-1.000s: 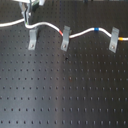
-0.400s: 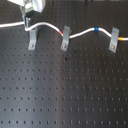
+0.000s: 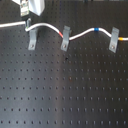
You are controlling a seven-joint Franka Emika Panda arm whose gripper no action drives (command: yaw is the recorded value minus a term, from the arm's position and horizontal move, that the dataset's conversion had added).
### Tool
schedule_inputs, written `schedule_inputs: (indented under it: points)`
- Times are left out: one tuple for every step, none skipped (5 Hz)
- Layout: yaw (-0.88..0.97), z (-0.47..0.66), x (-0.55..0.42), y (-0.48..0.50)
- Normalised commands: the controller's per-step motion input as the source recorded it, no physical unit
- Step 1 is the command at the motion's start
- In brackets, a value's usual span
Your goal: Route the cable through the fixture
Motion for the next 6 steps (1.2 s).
schedule_inputs:
  points:
    - [0.7,0.16,0.002,-0.001]
    - [0.61,0.0,0.023,-0.116]
    - [0.35,-0.03,0.185,-0.449]
    - [0.0,0.02,0.0,0.0]
    - [0.03,0.0,-0.137,-0.126]
    - [0.05,-0.05,-0.442,0.062]
